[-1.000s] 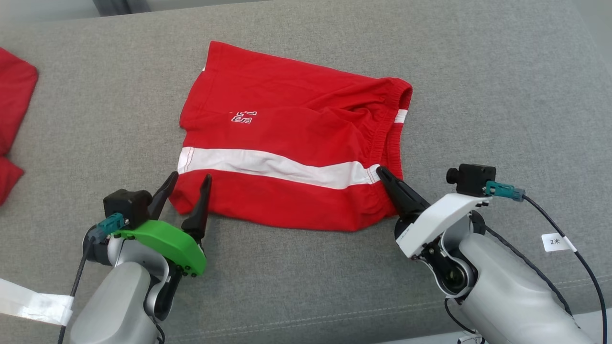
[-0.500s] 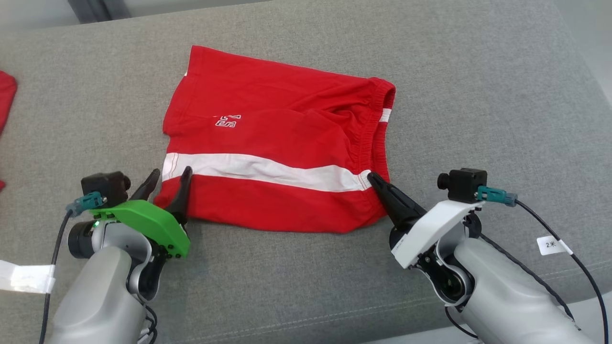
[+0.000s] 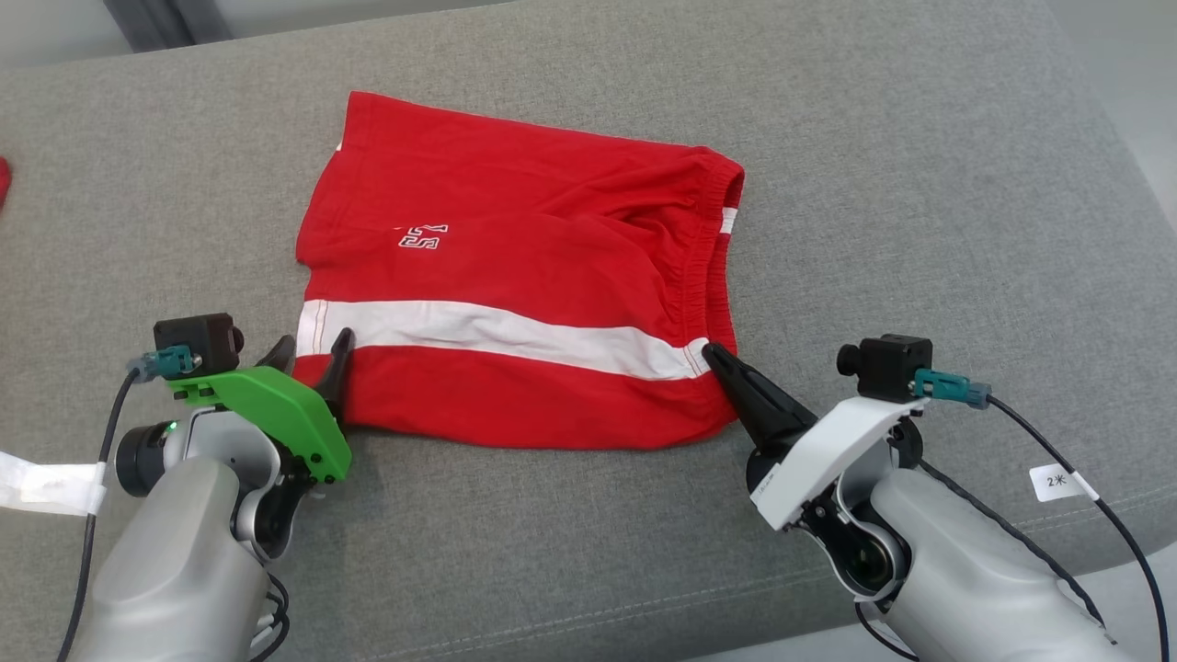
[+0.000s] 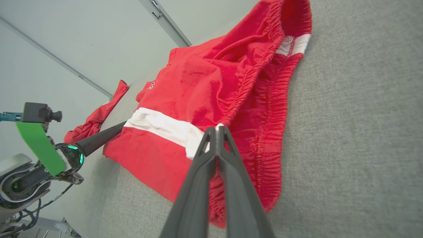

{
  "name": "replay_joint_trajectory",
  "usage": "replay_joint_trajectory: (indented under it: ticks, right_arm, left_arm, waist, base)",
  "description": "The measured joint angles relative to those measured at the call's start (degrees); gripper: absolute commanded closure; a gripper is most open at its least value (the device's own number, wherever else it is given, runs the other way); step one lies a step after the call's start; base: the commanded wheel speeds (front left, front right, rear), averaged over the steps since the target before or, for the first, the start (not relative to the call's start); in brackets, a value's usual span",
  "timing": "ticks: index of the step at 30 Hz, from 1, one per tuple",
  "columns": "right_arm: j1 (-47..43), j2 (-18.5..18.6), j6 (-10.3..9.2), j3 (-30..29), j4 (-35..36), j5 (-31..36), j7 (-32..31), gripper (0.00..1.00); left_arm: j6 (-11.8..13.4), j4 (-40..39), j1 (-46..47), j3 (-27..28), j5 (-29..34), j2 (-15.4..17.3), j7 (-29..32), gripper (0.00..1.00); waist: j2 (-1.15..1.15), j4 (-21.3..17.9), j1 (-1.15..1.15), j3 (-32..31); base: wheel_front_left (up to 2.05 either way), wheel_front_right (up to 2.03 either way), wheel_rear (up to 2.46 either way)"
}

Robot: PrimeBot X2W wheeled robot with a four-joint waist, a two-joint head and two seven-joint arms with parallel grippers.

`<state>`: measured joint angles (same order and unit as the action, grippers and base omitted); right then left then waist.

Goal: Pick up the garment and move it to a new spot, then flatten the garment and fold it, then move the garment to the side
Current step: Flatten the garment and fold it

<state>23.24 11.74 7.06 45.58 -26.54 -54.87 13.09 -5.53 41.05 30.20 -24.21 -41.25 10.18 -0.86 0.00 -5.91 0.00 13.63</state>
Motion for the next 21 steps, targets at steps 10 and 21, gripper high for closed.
replay_joint_trajectory:
  ticks: [10,21]
  right_arm:
    - [0.0,0.12,0.0,0.24,0.3,-0.01,0.23,1.0]
    - [-0.01,0.56,0.0,0.65,0.55,-0.01,0.55,1.0]
  left_arm:
    - [-0.09,1.78,1.49,-0.16,-0.02,-0.31,0.3,1.0]
    - [-0.26,4.41,2.58,-1.88,0.7,-0.31,0.29,0.0]
  waist:
    - [0.0,-0.1,0.0,0.0]
    - [0.0,0.35,0.0,-0.29]
  base:
    - [0.0,0.0,0.0]
    - [0.0,0.0,0.0]
